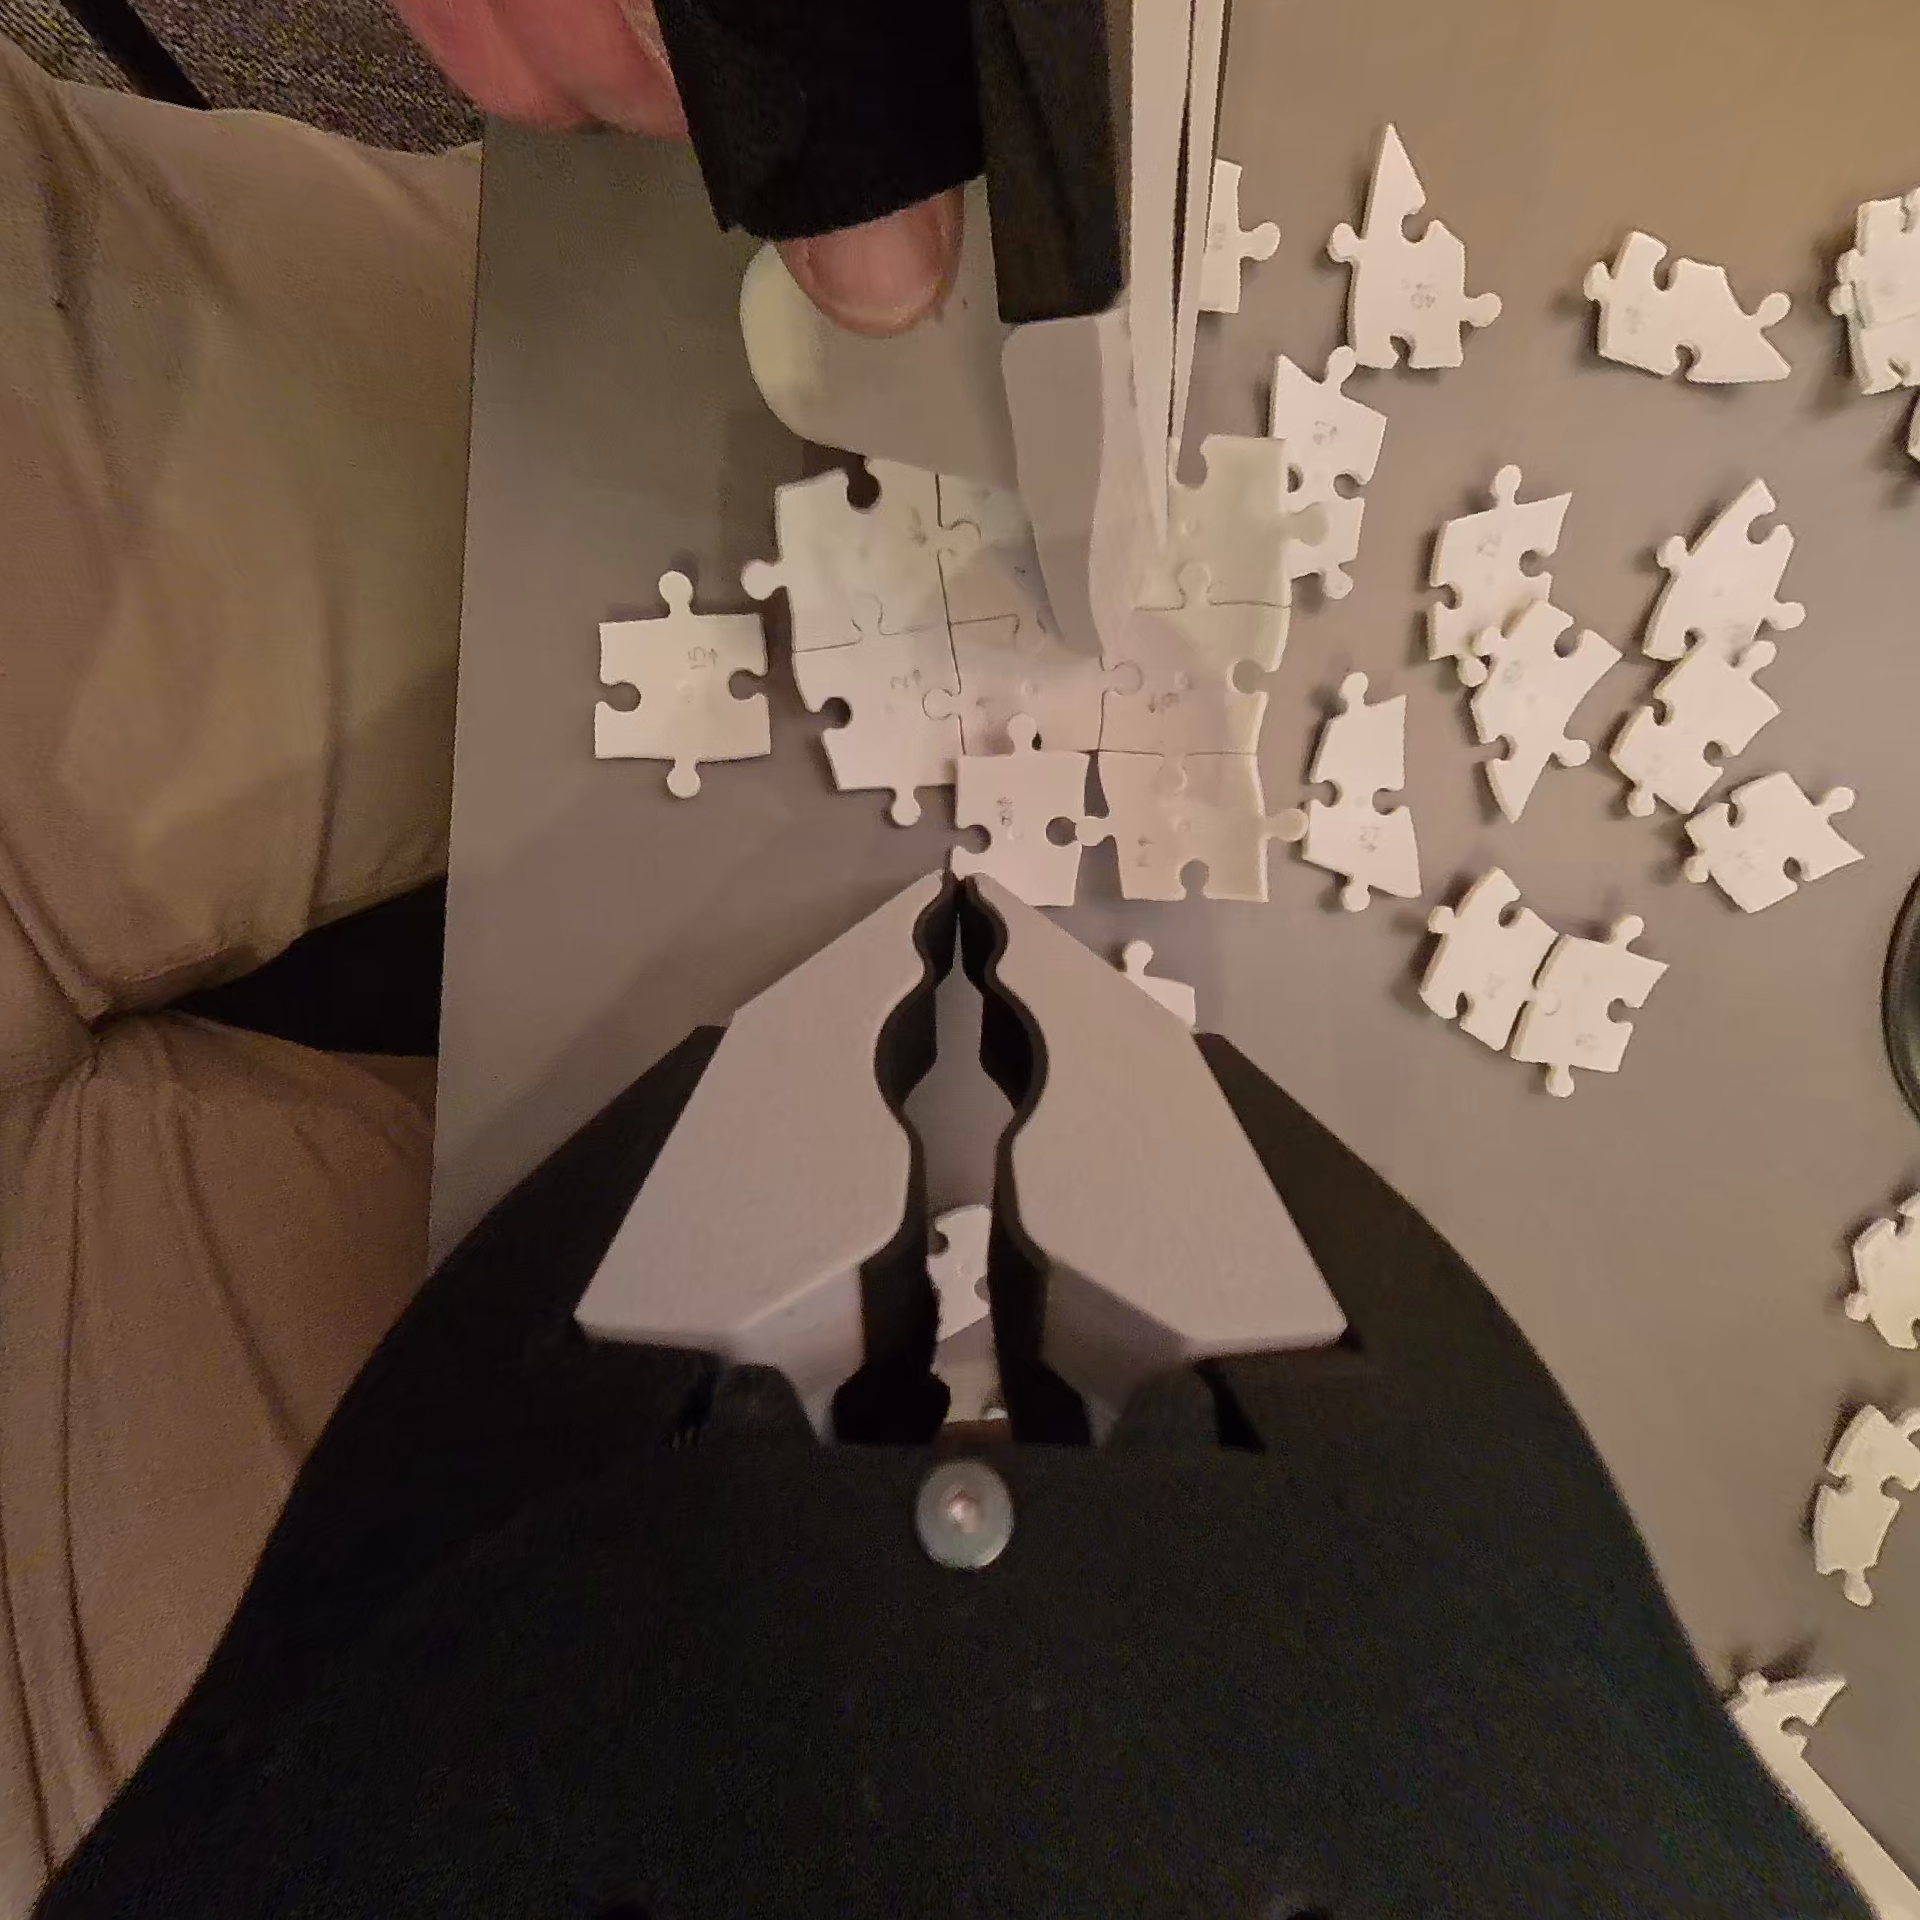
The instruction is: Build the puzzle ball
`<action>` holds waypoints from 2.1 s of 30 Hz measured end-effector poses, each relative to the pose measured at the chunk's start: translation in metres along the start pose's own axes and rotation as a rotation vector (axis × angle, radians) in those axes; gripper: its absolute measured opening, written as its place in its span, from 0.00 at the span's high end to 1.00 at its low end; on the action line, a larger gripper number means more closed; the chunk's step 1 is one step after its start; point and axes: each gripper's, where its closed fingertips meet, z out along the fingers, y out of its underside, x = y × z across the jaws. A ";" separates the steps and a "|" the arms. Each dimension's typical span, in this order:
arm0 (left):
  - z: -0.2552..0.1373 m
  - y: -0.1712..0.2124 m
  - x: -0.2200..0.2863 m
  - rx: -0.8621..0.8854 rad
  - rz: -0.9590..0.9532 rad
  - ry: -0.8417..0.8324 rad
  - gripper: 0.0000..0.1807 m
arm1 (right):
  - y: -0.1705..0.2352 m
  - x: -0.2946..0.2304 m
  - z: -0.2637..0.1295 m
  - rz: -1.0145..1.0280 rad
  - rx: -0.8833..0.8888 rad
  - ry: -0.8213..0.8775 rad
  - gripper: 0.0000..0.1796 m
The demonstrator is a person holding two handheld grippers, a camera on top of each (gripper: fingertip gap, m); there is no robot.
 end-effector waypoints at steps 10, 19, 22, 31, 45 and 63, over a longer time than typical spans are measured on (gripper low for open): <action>0.000 0.001 0.000 -0.002 -0.003 0.005 0.98 | 0.005 0.005 -0.002 -0.012 -0.005 0.040 1.00; 0.001 0.001 0.000 -0.006 -0.002 0.006 0.98 | 0.002 0.007 -0.002 -0.028 0.024 0.056 1.00; 0.001 0.001 0.000 -0.006 -0.002 0.006 0.98 | -0.005 0.008 -0.009 -0.009 0.080 0.055 1.00; 0.001 0.001 0.001 -0.005 0.000 0.002 0.98 | -0.017 0.015 0.000 0.034 0.134 0.071 1.00; 0.003 0.001 0.001 -0.005 -0.004 -0.001 0.98 | -0.017 0.015 0.008 0.100 0.120 0.055 1.00; 0.004 0.001 -0.001 -0.007 -0.008 -0.018 0.98 | -0.016 0.014 0.010 0.097 -0.064 -0.006 1.00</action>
